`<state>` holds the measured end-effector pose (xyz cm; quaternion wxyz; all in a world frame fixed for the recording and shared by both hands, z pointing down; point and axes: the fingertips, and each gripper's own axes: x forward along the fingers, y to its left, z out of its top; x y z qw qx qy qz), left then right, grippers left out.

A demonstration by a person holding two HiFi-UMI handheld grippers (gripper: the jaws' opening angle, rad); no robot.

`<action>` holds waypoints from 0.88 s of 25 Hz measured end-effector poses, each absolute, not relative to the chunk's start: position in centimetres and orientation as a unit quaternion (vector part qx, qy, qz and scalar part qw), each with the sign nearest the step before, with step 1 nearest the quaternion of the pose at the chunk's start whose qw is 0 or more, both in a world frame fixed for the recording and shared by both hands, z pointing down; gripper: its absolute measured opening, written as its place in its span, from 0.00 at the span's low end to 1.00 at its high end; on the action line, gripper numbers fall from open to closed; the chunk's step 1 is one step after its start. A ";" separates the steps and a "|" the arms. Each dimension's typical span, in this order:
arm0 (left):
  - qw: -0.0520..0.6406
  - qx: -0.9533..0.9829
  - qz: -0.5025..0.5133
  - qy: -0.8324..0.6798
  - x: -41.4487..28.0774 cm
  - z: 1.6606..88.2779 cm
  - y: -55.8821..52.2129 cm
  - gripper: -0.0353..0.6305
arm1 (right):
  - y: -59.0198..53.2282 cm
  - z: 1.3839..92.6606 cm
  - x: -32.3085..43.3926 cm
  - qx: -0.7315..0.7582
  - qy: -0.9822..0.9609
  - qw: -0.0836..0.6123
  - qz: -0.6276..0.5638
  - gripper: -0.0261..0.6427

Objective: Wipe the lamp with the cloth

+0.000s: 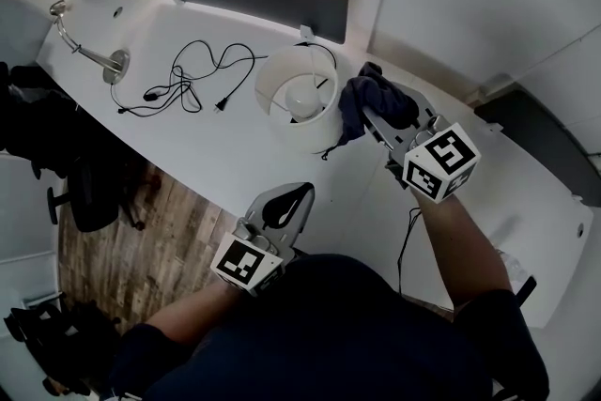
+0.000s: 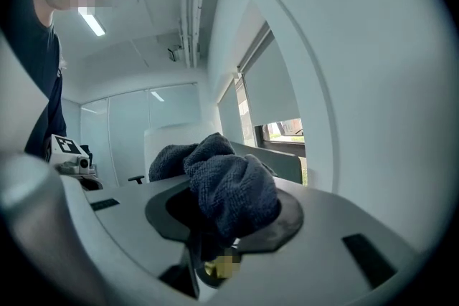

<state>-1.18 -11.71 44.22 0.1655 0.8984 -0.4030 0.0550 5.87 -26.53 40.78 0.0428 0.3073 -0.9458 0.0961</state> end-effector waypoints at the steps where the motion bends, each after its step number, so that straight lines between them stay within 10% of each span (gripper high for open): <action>1: 0.167 0.898 0.057 -0.404 -1.1 44.3 -11.8 0.06 | -26.6 41.6 5.9 0.308 -0.945 0.048 0.101 0.23; 22: 0.170 0.897 0.059 -0.404 -1.2 44.9 -12.4 0.06 | -29.0 46.2 6.3 0.323 -0.934 0.103 0.111 0.23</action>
